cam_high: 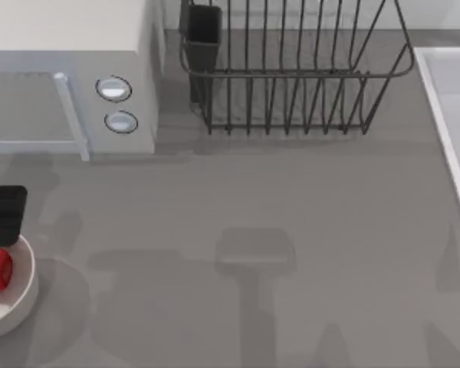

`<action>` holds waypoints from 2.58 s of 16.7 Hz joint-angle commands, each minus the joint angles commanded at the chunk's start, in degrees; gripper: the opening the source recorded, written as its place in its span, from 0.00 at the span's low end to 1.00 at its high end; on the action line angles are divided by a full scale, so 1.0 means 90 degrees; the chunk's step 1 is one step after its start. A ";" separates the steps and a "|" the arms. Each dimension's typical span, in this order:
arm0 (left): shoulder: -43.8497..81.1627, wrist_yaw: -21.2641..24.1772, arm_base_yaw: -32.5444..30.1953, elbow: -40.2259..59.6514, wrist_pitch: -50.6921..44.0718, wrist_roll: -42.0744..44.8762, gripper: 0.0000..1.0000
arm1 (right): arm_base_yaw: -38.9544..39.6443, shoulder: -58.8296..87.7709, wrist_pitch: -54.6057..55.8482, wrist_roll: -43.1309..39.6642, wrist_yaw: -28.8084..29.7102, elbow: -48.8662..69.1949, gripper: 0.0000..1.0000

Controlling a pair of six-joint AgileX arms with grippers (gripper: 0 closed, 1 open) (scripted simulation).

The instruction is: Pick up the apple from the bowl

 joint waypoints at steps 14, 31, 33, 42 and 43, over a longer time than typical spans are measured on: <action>0.1348 0.0001 0.0013 0.0248 0.0064 0.0052 1.00 | 0.0000 0.0000 0.0000 0.0000 0.0000 0.0000 1.00; 0.2353 0.0003 0.0052 -0.0893 0.2242 0.0086 0.62 | 0.0000 0.0000 0.0000 0.0000 0.0000 0.0000 1.00; 0.2353 0.0003 0.0052 -0.0893 0.2242 0.0086 0.47 | 0.0000 0.0000 0.0000 0.0000 0.0000 0.0000 1.00; 0.2353 0.0003 0.0052 -0.0893 0.2242 0.0086 0.00 | 0.0000 0.0000 0.0000 0.0000 0.0000 0.0000 1.00; 0.2353 0.0003 0.0052 -0.0893 0.2242 0.0086 0.00 | 0.0000 0.0000 0.0000 0.0000 0.0000 0.0000 1.00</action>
